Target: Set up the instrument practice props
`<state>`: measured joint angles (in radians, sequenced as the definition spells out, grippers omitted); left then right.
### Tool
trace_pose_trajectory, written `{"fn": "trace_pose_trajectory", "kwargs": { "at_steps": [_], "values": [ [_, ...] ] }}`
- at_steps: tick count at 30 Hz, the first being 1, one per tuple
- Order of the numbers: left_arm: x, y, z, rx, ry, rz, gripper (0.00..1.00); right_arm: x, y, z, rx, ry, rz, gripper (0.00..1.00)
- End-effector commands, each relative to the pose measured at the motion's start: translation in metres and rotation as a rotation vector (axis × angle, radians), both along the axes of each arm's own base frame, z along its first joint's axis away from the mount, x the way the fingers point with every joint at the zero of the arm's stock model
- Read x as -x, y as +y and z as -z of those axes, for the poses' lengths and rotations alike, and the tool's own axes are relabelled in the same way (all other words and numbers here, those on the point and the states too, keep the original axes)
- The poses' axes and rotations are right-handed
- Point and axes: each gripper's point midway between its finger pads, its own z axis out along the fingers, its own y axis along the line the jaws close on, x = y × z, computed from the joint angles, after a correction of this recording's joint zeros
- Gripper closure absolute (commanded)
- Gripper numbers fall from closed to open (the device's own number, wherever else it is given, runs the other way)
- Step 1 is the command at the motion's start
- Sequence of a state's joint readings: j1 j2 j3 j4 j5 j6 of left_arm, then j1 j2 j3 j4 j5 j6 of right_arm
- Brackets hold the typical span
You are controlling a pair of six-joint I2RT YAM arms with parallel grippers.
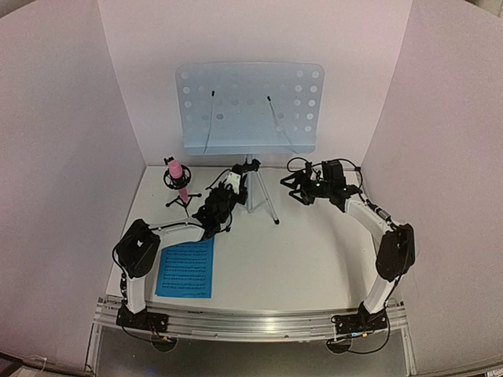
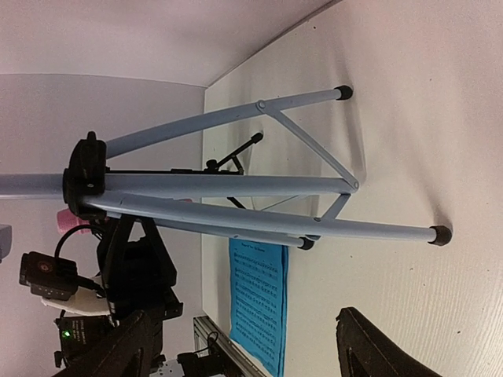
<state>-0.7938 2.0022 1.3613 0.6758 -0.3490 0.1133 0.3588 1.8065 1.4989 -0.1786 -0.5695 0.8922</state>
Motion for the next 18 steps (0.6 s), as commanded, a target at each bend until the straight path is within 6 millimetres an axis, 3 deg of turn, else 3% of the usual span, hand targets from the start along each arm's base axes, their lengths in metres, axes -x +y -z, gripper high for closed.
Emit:
{"fn": "trace_pose_trajectory", "kwargs": {
  "at_steps": [1, 6, 18],
  "values": [
    [0.011, -0.019, 0.017, 0.003, 0.041, 0.093, 1.00, 0.006, -0.003, -0.022, 0.001, -0.066, 0.003, 0.22],
    [0.012, -0.018, 0.012, -0.010, 0.014, 0.095, 0.98, 0.005, -0.002, -0.024, -0.001, -0.072, 0.003, 0.22],
    [0.036, -0.016, -0.010, -0.044, -0.080, 0.183, 0.68, 0.006, -0.002, -0.027, -0.001, -0.081, -0.003, 0.22]
  ]
}}
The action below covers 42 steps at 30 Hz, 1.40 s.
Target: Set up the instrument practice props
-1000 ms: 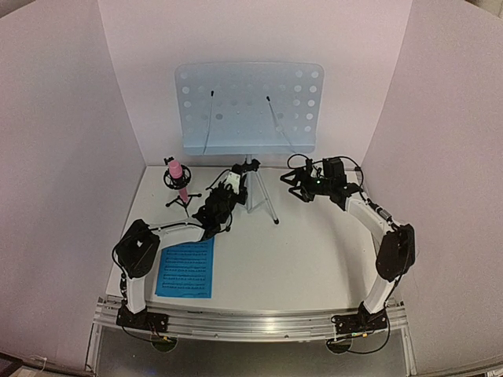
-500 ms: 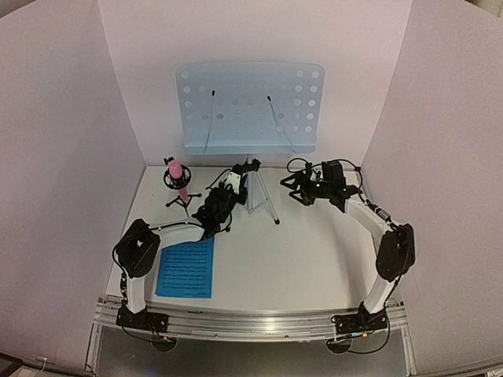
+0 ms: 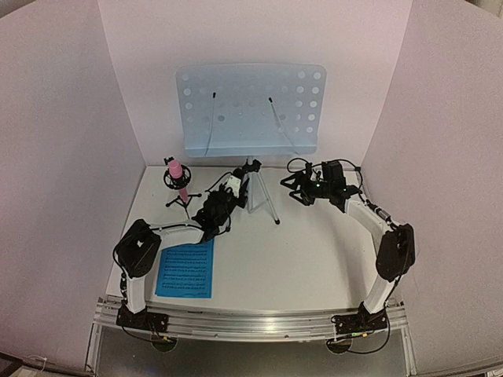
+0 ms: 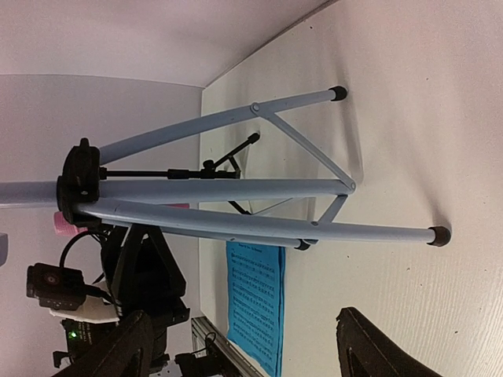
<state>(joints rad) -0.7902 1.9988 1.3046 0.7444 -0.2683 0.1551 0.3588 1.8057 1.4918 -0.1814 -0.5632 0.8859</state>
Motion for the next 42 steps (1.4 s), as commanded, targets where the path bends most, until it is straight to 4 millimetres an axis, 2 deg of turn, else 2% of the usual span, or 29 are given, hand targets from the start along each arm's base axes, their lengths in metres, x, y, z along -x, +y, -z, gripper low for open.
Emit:
{"fn": "trace_pose_trajectory", "kwargs": {
  "at_steps": [1, 3, 11, 15, 17, 26, 29, 33, 37, 41, 42],
  "values": [
    [0.028, -0.010, -0.018, -0.020, -0.047, 0.116, 0.66, 0.006, -0.001, -0.030, -0.009, -0.084, -0.006, 0.22],
    [0.031, -0.010, -0.021, -0.019, -0.041, 0.128, 0.65, 0.005, -0.002, -0.030, -0.008, -0.084, -0.003, 0.22],
    [0.020, -0.008, -0.021, -0.009, -0.014, 0.097, 0.58, 0.001, 0.006, -0.038, -0.023, -0.096, -0.020, 0.21],
    [-0.002, 0.000, -0.026, 0.033, 0.043, 0.066, 0.63, 0.000, 0.017, -0.042, -0.025, -0.115, -0.044, 0.21],
    [-0.009, 0.001, -0.021, 0.024, 0.064, 0.056, 0.62, -0.001, 0.025, -0.043, -0.033, -0.115, -0.067, 0.22],
    [0.009, 0.001, -0.022, 0.000, 0.038, 0.135, 0.46, 0.001, 0.030, -0.034, -0.027, -0.103, -0.086, 0.22],
    [0.019, 0.002, -0.027, -0.014, 0.016, 0.171, 0.39, 0.005, 0.033, -0.035, -0.025, -0.114, -0.102, 0.22],
    [0.049, 0.002, -0.038, -0.048, -0.010, 0.288, 0.28, 0.011, 0.032, -0.032, -0.006, -0.117, -0.112, 0.21],
    [0.087, 0.011, -0.055, -0.086, -0.039, 0.406, 0.21, 0.020, 0.030, -0.016, 0.063, -0.100, -0.104, 0.21],
    [0.125, 0.032, -0.052, -0.161, 0.000, 0.495, 0.19, 0.036, 0.037, 0.006, 0.165, -0.073, -0.126, 0.21],
    [0.137, 0.037, -0.045, -0.192, 0.029, 0.524, 0.19, 0.040, 0.039, 0.012, 0.193, -0.065, -0.131, 0.21]
  ]
}}
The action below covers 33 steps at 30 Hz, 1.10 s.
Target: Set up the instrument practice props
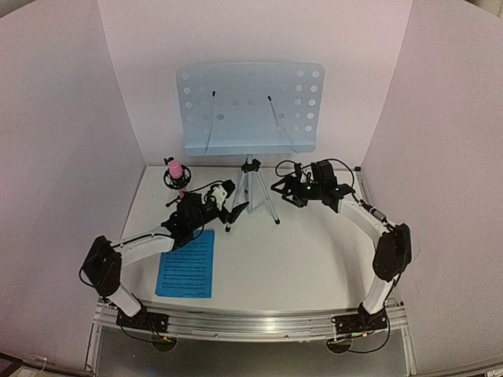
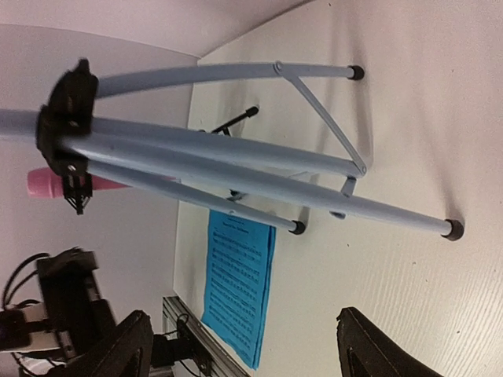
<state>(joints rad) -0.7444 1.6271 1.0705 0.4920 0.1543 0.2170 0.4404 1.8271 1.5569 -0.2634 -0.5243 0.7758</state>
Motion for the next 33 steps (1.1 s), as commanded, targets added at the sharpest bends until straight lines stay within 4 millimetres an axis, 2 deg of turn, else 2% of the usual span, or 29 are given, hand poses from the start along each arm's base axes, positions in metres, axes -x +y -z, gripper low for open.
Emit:
{"fn": "trace_pose_trajectory", "kwargs": {
  "at_steps": [1, 4, 6, 8, 10, 17, 20, 23, 26, 29, 33],
  "values": [
    [0.061, 0.023, -0.015, -0.090, 0.001, 0.175, 0.19, 0.029, 0.009, 0.019, 0.145, -0.005, -0.038, 0.21],
    [0.097, 0.047, -0.010, -0.161, 0.056, 0.228, 0.21, 0.046, 0.021, 0.033, 0.229, -0.006, -0.059, 0.21],
    [0.114, 0.068, 0.002, -0.227, 0.129, 0.219, 0.22, 0.057, 0.029, 0.042, 0.271, -0.004, -0.068, 0.21],
    [0.125, 0.091, 0.019, -0.293, 0.216, 0.175, 0.23, 0.070, 0.042, 0.052, 0.311, -0.006, -0.089, 0.22],
    [0.133, 0.115, 0.027, -0.328, 0.272, 0.111, 0.23, 0.083, 0.057, 0.063, 0.351, -0.007, -0.106, 0.23],
    [0.126, 0.197, 0.062, -0.347, 0.544, -0.211, 0.17, 0.126, 0.121, 0.099, 0.416, 0.014, -0.224, 0.24],
    [0.127, 0.217, 0.080, -0.357, 0.682, -0.265, 0.14, 0.142, 0.146, 0.113, 0.430, 0.021, -0.279, 0.24],
    [0.124, 0.229, 0.092, -0.366, 0.840, -0.287, 0.13, 0.152, 0.163, 0.126, 0.439, 0.029, -0.320, 0.24],
    [0.115, 0.241, 0.104, -0.357, 1.023, -0.302, 0.13, 0.155, 0.177, 0.137, 0.431, 0.045, -0.351, 0.24],
    [0.097, 0.258, 0.116, -0.329, 1.169, -0.426, 0.13, 0.153, 0.193, 0.140, 0.417, 0.041, -0.361, 0.25],
    [0.083, 0.283, 0.136, -0.152, 1.423, -0.595, 0.17, 0.145, 0.211, 0.141, 0.381, 0.071, -0.328, 0.27]
  ]
}}
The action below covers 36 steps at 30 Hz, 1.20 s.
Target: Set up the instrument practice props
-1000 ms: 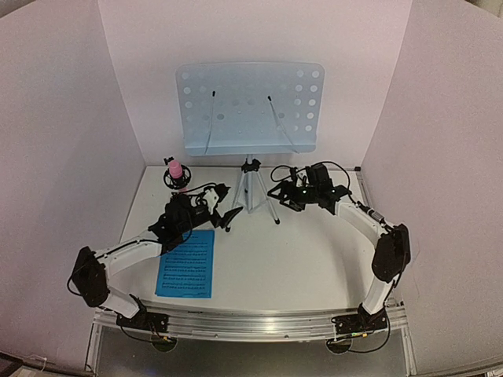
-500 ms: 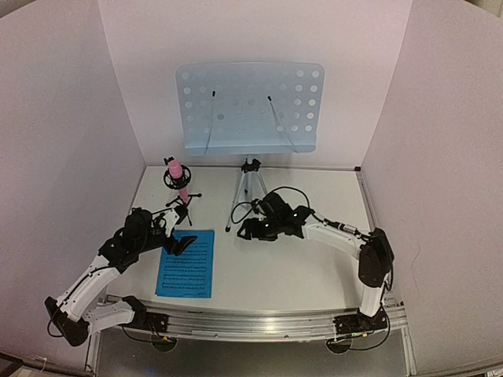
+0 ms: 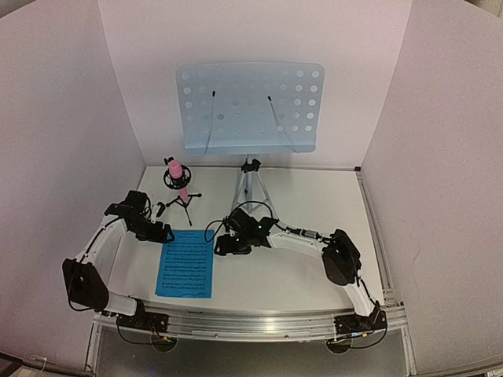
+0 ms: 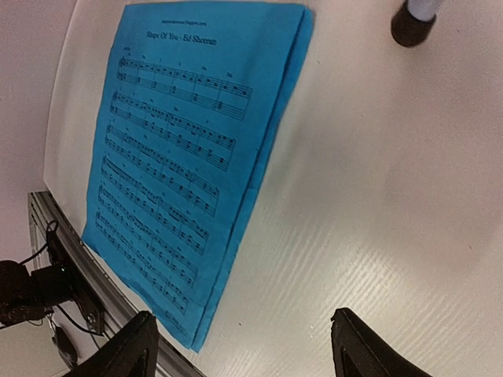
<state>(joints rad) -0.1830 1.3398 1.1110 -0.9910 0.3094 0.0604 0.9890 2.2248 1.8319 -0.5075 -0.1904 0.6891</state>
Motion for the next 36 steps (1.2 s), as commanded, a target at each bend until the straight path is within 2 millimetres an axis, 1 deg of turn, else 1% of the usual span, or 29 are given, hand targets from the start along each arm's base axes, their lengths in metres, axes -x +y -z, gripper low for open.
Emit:
{"fn": "trace_pose_trajectory", "kwargs": {
  "at_steps": [1, 2, 4, 7, 8, 10, 13, 14, 17, 19, 21, 27, 31, 35, 36],
  "values": [
    [-0.002, 0.022, 0.009, 0.119, 0.229, -0.310, 0.18, -0.010, 0.025, -0.012, -0.060, 0.024, 0.044, 0.27],
    [-0.002, 0.026, 0.017, 0.130, 0.270, -0.370, 0.18, -0.009, 0.027, -0.011, -0.061, 0.031, 0.051, 0.27],
    [0.004, 0.037, 0.038, 0.091, 0.351, -0.481, 0.19, -0.008, 0.030, -0.006, -0.057, 0.047, 0.072, 0.27],
    [0.030, 0.048, 0.077, 0.027, 0.476, -0.615, 0.22, -0.005, 0.035, 0.010, -0.041, 0.081, 0.096, 0.27],
    [0.041, 0.050, 0.089, 0.015, 0.512, -0.645, 0.23, -0.004, 0.040, 0.014, -0.045, 0.093, 0.098, 0.27],
    [0.054, 0.049, 0.102, 0.018, 0.543, -0.688, 0.26, -0.003, 0.049, 0.025, -0.045, 0.113, 0.099, 0.27],
    [0.058, 0.054, 0.105, 0.000, 0.529, -0.727, 0.26, -0.006, 0.055, 0.037, -0.042, 0.143, 0.157, 0.27],
    [0.060, 0.059, 0.106, -0.027, 0.525, -0.748, 0.26, -0.007, 0.057, 0.042, -0.040, 0.147, 0.173, 0.27],
    [0.070, 0.064, 0.110, -0.067, 0.560, -0.782, 0.24, -0.009, 0.063, 0.050, -0.045, 0.153, 0.185, 0.27],
    [0.084, 0.062, 0.120, -0.072, 0.612, -0.804, 0.24, -0.007, 0.066, 0.060, -0.042, 0.176, 0.192, 0.27],
    [0.091, 0.057, 0.127, -0.068, 0.634, -0.807, 0.26, -0.005, 0.067, 0.065, -0.037, 0.182, 0.200, 0.27],
    [0.096, 0.056, 0.136, -0.110, 0.656, -0.807, 0.27, -0.003, 0.068, 0.070, -0.065, 0.176, 0.195, 0.27],
    [0.099, 0.049, 0.143, -0.098, 0.681, -0.798, 0.31, -0.002, 0.067, 0.075, -0.066, 0.182, 0.202, 0.27],
    [0.099, 0.046, 0.144, -0.097, 0.674, -0.782, 0.37, -0.003, 0.068, 0.074, -0.086, 0.178, 0.208, 0.27],
    [0.099, 0.047, 0.144, -0.101, 0.672, -0.785, 0.37, -0.003, 0.068, 0.073, -0.090, 0.177, 0.205, 0.27]
  ]
}}
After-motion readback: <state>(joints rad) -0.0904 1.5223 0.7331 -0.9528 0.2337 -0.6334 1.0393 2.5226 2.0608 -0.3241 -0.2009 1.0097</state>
